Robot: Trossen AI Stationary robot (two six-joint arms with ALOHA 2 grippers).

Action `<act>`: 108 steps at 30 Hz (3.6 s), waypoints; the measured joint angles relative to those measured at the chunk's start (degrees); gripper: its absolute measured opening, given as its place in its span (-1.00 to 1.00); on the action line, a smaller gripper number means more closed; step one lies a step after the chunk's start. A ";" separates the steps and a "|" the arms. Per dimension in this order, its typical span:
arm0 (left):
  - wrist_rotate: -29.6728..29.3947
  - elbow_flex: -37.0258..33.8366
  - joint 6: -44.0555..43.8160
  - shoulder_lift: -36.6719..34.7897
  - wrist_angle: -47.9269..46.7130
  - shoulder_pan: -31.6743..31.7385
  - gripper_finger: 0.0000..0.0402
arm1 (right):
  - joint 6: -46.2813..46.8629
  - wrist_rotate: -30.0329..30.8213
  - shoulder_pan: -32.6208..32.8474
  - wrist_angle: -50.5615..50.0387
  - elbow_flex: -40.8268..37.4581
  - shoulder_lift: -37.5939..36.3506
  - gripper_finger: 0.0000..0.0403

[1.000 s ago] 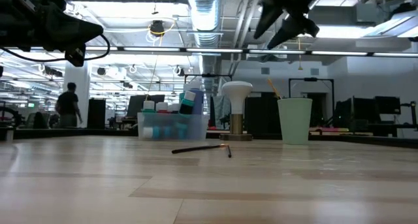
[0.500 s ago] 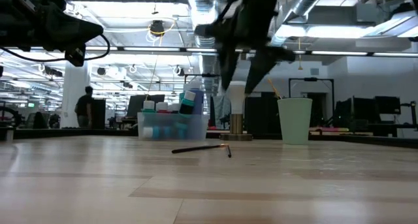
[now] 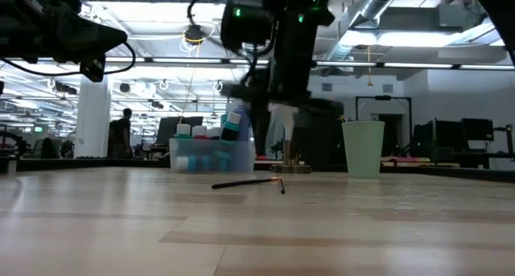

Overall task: Pick & Place Paint Supplies
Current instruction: Put the left gold paint brush into the cup, then put the right gold paint brush into the cup

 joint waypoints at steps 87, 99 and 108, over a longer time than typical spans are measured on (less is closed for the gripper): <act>0.00 0.02 0.00 0.00 0.53 0.00 -0.97 | -40.08 -6.71 13.40 -19.58 -33.97 -42.20 -0.61; 0.00 0.01 0.00 0.00 0.59 0.00 -0.97 | -27.82 -11.31 3.90 -3.78 -48.97 -43.23 -0.37; 0.00 0.02 0.00 0.00 0.59 0.00 -0.97 | -21.69 -10.36 0.56 2.90 -52.69 -41.89 -0.07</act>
